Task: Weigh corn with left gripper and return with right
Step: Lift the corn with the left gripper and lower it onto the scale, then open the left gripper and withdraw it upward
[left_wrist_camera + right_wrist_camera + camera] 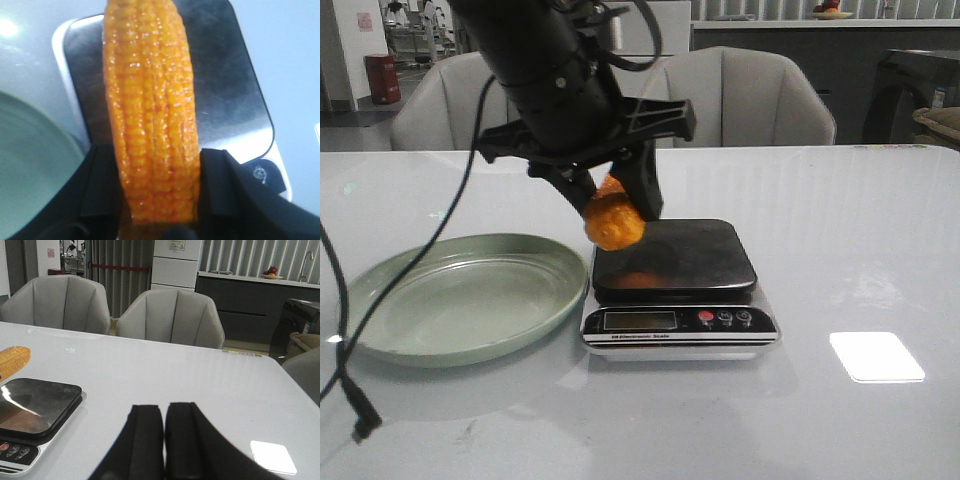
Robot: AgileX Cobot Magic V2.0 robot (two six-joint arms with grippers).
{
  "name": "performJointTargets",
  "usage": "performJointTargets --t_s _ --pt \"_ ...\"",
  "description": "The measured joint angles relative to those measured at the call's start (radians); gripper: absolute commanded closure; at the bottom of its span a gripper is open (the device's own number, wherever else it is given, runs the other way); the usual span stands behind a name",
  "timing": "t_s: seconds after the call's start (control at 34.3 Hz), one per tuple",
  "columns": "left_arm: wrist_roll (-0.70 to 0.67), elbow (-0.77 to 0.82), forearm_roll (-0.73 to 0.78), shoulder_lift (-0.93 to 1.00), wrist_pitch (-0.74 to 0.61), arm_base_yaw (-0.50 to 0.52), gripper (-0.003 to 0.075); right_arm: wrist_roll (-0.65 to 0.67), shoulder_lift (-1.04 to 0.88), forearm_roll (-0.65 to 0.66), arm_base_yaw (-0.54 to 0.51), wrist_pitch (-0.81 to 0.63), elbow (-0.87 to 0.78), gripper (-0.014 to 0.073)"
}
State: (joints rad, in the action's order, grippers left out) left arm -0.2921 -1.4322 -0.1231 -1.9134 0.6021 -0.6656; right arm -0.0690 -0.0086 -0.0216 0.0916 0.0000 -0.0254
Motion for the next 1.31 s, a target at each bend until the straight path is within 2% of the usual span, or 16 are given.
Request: performJointTargets --t_s 0.09,0.2,0.26,0.29,0.58,0.82,0.99,1.31 --pt "0.001 -0.021 -0.017 -0.039 -0.013 -0.024 0.0482 0.0 0.0 0.0 0.0 0.0 0.0 0.04" --pt "0.001 -0.049 -0.03 -0.084 -0.02 -0.036 0.0235 0.0 0.0 0.0 0.0 0.0 0.0 0.04" --pt "0.001 -0.057 -0.04 -0.1 -0.024 -0.035 0.014 0.0 0.0 0.0 0.0 0.0 0.0 0.04" --pt "0.001 -0.059 -0.041 -0.103 -0.026 -0.035 0.0126 0.0 0.0 0.0 0.0 0.0 0.0 0.04" --pt "0.017 -0.076 -0.003 -0.071 0.013 -0.035 0.0127 0.0 0.0 0.0 0.0 0.0 0.0 0.04" --pt "0.019 -0.029 0.082 0.099 0.038 -0.035 0.0127 0.0 0.0 0.0 0.0 0.0 0.0 0.04" --pt "0.019 0.116 0.123 0.296 0.005 -0.035 0.0127 0.0 0.0 0.0 0.0 0.0 0.0 0.04" --pt "0.019 0.486 0.187 0.757 0.0 -0.035 0.0127 0.0 0.0 0.0 0.0 0.0 0.0 0.04"
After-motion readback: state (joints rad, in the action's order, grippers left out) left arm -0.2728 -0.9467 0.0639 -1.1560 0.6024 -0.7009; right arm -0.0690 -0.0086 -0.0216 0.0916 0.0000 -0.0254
